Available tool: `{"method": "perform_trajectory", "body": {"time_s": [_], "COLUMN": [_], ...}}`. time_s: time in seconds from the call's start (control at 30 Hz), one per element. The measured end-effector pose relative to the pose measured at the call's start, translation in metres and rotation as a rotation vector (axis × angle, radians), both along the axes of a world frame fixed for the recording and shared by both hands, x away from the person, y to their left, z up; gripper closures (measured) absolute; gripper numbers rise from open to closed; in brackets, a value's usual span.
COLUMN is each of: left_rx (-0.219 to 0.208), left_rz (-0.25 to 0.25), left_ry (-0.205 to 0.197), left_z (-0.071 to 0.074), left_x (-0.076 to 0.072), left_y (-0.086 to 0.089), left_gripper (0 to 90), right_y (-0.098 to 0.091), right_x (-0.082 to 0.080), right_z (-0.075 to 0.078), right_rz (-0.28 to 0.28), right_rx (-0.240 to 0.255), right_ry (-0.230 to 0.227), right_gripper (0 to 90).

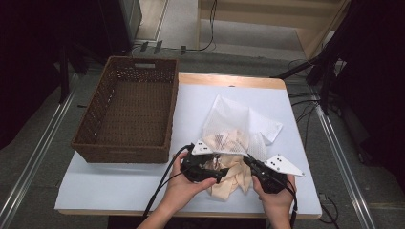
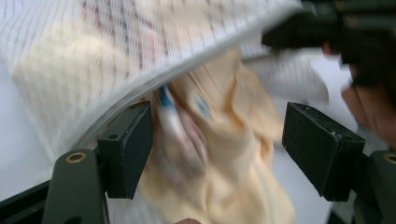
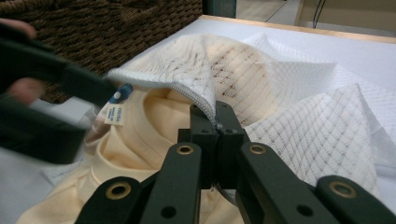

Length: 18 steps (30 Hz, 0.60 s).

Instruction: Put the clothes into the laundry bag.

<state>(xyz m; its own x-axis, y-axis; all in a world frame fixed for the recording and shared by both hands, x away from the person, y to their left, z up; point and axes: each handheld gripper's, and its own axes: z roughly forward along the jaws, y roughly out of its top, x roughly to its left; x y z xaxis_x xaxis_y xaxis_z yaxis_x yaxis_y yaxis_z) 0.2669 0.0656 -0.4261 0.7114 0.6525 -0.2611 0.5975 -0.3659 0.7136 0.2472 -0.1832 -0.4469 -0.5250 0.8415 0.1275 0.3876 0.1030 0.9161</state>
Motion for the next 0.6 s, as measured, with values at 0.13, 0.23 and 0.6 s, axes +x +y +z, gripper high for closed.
{"method": "perform_trajectory", "body": {"time_s": [0.13,0.23,0.6], "left_rx": [0.147,0.248,0.015], "left_rz": [-0.029,-0.031,0.098], "left_ry": [0.059,0.034,-0.033], "left_z": [-0.018,-0.031,0.001], "left_x": [-0.006,-0.008,0.019], "left_y": [-0.005,-0.021,-0.024], "left_gripper": [31.7,41.3,82.0], "right_y": [0.004,0.01,0.014], "right_x": [0.001,0.0,-0.005], "right_z": [0.0,0.0,0.003], "right_rz": [0.007,0.028,0.055], "right_rx": [0.0,-0.01,0.012], "right_ry": [0.0,-0.004,-0.011], "right_gripper": [89.6,89.6,89.6]}}
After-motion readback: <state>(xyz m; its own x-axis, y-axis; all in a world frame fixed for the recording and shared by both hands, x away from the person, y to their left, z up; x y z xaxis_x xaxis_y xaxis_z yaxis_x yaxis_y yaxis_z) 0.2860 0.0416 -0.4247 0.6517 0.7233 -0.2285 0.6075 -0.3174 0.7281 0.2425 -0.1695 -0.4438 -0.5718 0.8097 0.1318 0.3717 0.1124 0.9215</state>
